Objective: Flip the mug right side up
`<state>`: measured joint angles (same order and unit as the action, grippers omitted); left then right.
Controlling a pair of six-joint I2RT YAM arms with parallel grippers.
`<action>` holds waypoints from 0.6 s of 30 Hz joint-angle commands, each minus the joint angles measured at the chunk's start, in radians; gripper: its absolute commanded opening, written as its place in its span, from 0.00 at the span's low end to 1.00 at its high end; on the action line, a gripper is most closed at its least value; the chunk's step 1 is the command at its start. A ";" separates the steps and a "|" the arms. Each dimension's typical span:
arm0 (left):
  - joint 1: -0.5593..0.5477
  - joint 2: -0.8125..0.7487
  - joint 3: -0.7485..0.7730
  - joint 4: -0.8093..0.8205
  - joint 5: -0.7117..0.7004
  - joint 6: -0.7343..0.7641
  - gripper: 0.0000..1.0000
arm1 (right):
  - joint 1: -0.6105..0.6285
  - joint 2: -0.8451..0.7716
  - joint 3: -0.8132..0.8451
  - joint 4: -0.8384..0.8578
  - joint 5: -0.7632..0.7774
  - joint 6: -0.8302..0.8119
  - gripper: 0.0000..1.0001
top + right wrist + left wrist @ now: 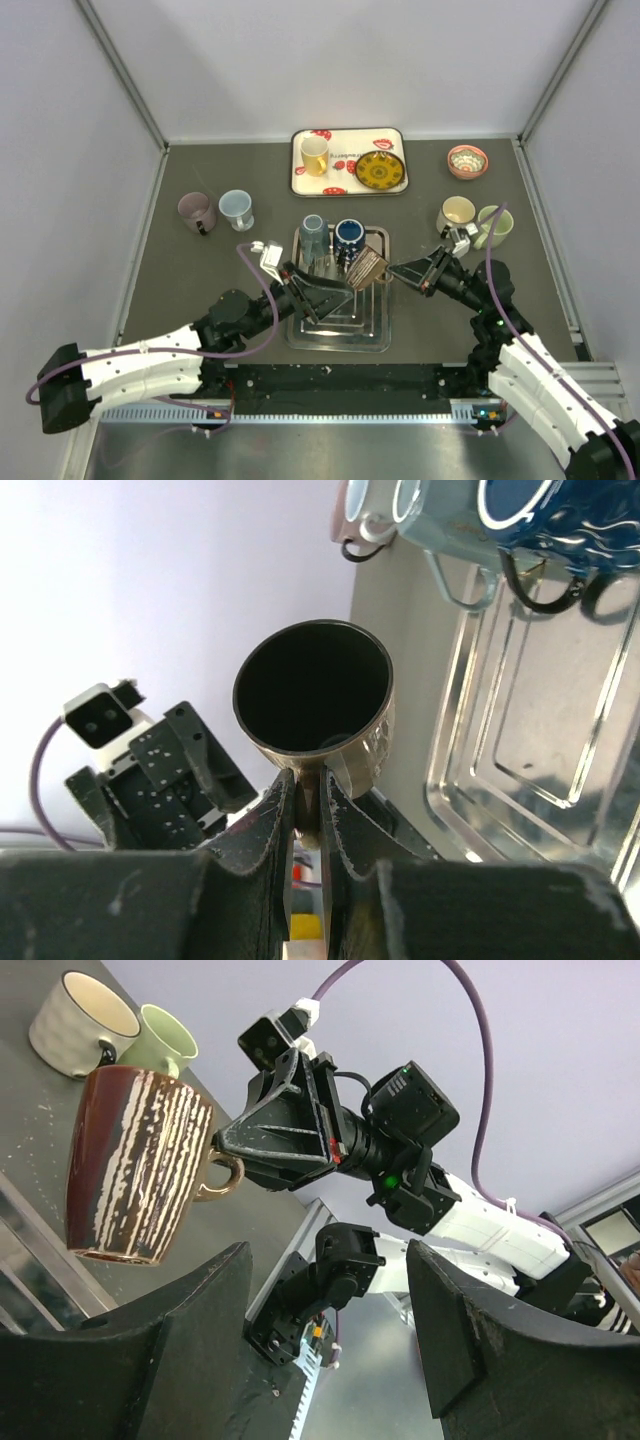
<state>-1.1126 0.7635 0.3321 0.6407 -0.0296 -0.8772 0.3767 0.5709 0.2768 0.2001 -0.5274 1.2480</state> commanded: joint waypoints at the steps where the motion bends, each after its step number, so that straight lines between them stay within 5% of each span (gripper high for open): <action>1: 0.002 -0.020 0.001 -0.021 -0.018 0.017 0.68 | -0.005 0.018 -0.025 0.392 -0.037 0.148 0.00; 12: -0.027 0.100 0.024 0.033 0.065 -0.106 0.67 | -0.005 0.089 -0.137 0.676 -0.003 0.287 0.00; 18: -0.073 0.279 0.015 0.327 0.039 -0.152 0.66 | -0.004 0.129 -0.142 0.763 0.000 0.321 0.00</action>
<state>-1.1568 0.9520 0.3325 0.7254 0.0097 -0.9909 0.3767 0.6945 0.1184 0.7670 -0.5423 1.5234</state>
